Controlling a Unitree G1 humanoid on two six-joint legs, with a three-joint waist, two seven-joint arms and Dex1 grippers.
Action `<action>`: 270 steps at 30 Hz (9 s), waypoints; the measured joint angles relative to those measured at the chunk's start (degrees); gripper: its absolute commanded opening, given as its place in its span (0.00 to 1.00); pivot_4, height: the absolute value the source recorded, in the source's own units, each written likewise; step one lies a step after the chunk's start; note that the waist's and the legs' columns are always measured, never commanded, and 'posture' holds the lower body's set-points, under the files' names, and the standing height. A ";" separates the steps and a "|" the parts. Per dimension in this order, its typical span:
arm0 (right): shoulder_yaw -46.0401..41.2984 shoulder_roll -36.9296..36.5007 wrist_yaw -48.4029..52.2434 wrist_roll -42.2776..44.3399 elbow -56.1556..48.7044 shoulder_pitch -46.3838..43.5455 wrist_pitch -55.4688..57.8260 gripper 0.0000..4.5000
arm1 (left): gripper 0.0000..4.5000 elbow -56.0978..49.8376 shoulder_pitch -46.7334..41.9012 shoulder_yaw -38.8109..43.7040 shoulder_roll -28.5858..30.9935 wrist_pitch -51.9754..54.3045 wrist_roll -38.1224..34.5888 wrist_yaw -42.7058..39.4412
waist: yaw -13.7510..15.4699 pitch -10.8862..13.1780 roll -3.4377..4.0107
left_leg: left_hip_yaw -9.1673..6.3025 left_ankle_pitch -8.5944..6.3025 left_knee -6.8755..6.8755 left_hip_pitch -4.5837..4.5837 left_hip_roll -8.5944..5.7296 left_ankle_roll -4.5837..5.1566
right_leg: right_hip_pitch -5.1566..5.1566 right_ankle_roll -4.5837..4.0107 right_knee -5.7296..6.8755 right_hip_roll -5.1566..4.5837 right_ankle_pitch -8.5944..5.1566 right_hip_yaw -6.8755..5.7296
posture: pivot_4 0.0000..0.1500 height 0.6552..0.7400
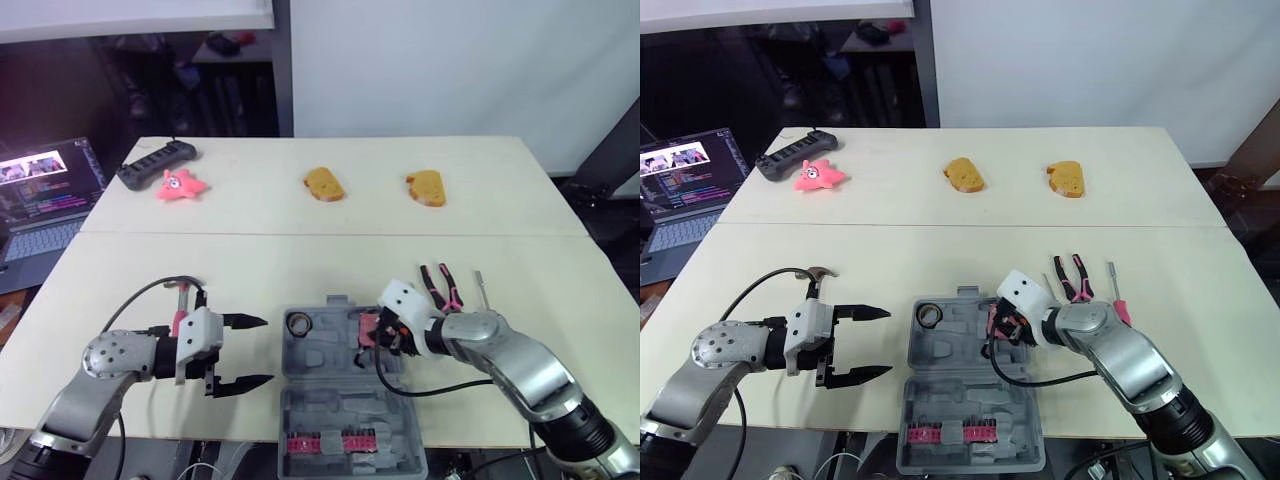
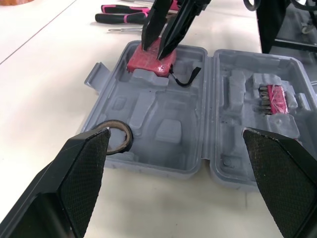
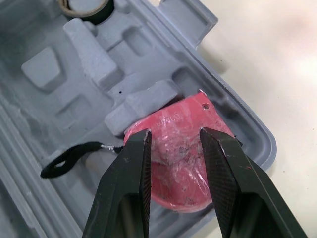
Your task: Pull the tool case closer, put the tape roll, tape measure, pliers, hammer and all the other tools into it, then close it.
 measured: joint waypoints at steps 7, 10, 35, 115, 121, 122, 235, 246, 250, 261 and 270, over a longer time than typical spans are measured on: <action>-0.02 0.50 -1.91 0.91 -0.04 -0.72 7.54 0.36 | 1.00 0.00 0.03 0.04 0.03 0.03 -0.01 0.15 | 1.41 -0.75 -0.65 | -0.15 -0.02 0.01 0.57 0.01 0.01 | 0.57 -0.21 -0.25 -0.04 -0.15 -0.16 | 1.00 1.00; 0.21 0.54 -2.54 1.10 -0.03 -1.20 9.62 0.36 | 1.00 0.00 0.05 0.05 0.05 0.11 -0.02 0.15 | 2.12 -1.01 -1.03 | -0.21 -0.02 0.05 0.58 -0.02 0.01 | 0.67 -0.22 -0.35 -0.05 -0.15 -0.21 | 1.00 1.00; 13.47 0.85 4.83 -0.69 14.32 -17.16 7.26 0.36 | 1.00 0.05 -0.65 0.05 0.26 0.51 -0.04 0.06 | -0.02 -1.42 -1.27 | -0.14 -0.03 -0.13 1.40 0.13 -0.01 | 1.18 -0.28 -0.33 0.00 -0.20 -0.13 | 1.00 1.00; -58.75 -0.01 12.15 16.91 -13.55 47.03 -22.49 0.99 | 1.00 29.52 6.34 18.64 6.64 -12.91 1.37 -4.40 | 0.25 0.70 -0.26 | 0.32 -0.01 -0.05 0.14 0.13 -0.01 | -0.03 -0.01 0.01 -0.08 0.04 0.32 | 1.00 1.00; -42.84 6.15 -7.71 13.16 -18.97 37.02 -9.68 0.99 | 1.00 5.24 7.34 10.78 4.33 -5.22 -2.34 -3.84 | 0.26 0.66 -0.18 | 0.32 0.03 -0.03 0.16 0.11 -0.06 | -0.05 -0.25 0.02 -0.04 0.00 0.34 | 1.00 1.00; -41.51 7.41 -10.27 12.17 -18.77 35.48 -8.13 0.99 | 1.00 4.00 7.01 10.35 4.33 -4.36 -2.56 -3.76 | 0.19 0.66 -0.18 | 0.32 0.03 -0.02 0.17 0.11 -0.06 | -0.05 -0.25 0.04 -0.02 0.00 0.34 | 1.00 1.00; 37.41 2.40 5.44 13.08 4.00 -43.35 23.95 0.22 | 1.00 6.08 8.26 6.75 5.14 -6.76 1.26 -1.91 | -1.66 0.81 0.01 | 0.24 0.28 0.24 -0.74 0.03 -0.42 | -1.41 -0.25 0.98 0.15 0.25 0.26 | 1.00 1.00; 37.49 2.12 5.30 9.65 7.10 -40.14 18.81 0.60 | 1.00 6.08 7.67 6.70 5.13 -6.19 1.38 -1.15 | -1.67 0.79 0.01 | 0.23 0.30 0.24 -0.72 0.04 -0.45 | -1.41 -0.28 1.03 0.22 0.27 0.26 | 1.00 1.00; 32.29 3.51 5.34 10.02 7.49 -37.42 18.70 0.69 | 1.00 6.09 7.03 6.57 4.85 -6.18 1.51 -0.96 | -1.54 0.78 -0.01 | 0.23 0.30 0.26 -0.72 0.04 -0.45 | -1.40 -0.28 1.03 0.21 0.27 0.27 | 1.00 1.00; 19.93 5.31 4.26 10.55 2.30 -27.64 11.66 0.49 | 1.00 6.21 6.04 6.11 4.29 -6.14 2.22 -0.86 | -1.48 0.77 -0.03 | 0.24 0.30 0.31 -0.72 0.03 -0.45 | -1.36 -0.28 1.03 0.20 0.27 0.27 | 1.00 1.00; 17.12 8.87 1.71 5.04 4.63 -17.25 -4.66 0.01 | 1.00 6.18 6.13 6.11 4.23 -6.01 2.42 -0.70 | -1.55 0.76 -0.04 | 0.24 0.30 0.34 -0.70 0.04 -0.45 | -1.36 -0.28 1.13 0.23 0.27 0.28 | 1.00 1.00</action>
